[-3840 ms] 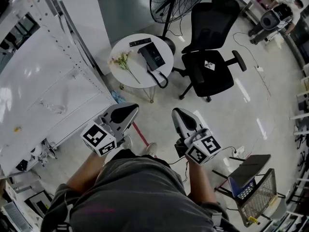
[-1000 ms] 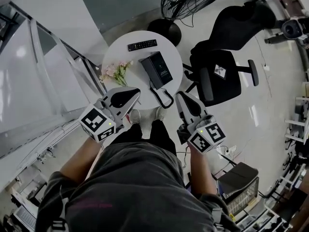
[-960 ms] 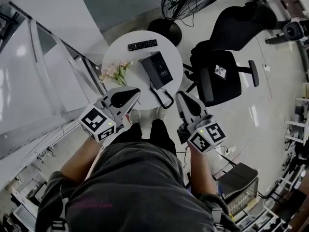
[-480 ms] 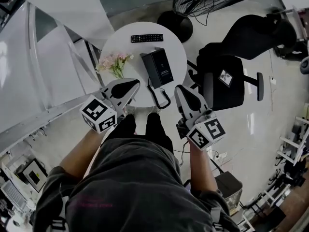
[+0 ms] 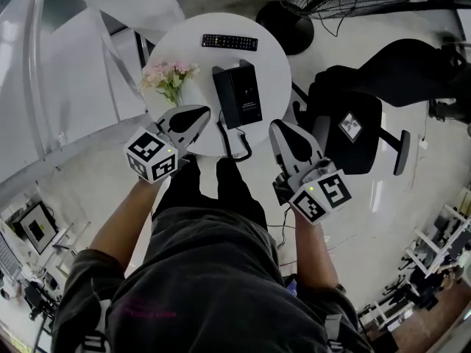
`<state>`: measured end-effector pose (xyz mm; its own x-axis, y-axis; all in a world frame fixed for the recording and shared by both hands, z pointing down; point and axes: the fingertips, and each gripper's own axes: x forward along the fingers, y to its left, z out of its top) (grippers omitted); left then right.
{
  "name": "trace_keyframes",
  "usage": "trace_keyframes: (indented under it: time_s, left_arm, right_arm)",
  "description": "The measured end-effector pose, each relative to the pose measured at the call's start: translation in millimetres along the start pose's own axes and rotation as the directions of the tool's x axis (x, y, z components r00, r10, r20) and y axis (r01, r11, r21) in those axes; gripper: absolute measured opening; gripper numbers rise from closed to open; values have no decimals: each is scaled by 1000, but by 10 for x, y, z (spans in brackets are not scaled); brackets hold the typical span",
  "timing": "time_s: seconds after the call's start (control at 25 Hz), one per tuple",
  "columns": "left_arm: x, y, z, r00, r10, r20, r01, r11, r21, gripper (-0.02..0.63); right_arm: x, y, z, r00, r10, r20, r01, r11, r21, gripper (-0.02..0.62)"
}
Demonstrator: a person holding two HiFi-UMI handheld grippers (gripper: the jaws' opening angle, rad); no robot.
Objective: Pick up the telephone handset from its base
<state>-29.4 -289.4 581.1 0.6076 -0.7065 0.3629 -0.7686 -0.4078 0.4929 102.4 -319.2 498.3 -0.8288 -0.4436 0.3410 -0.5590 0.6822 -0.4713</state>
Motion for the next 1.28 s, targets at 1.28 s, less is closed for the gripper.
trace_keyframes:
  time_s: [1.28]
  left_arm:
    - [855, 713, -1178, 1000, -4, -28, -6, 927, -375, 149]
  right_arm:
    - [315, -494, -778, 975, 81, -208, -72, 996, 50, 18]
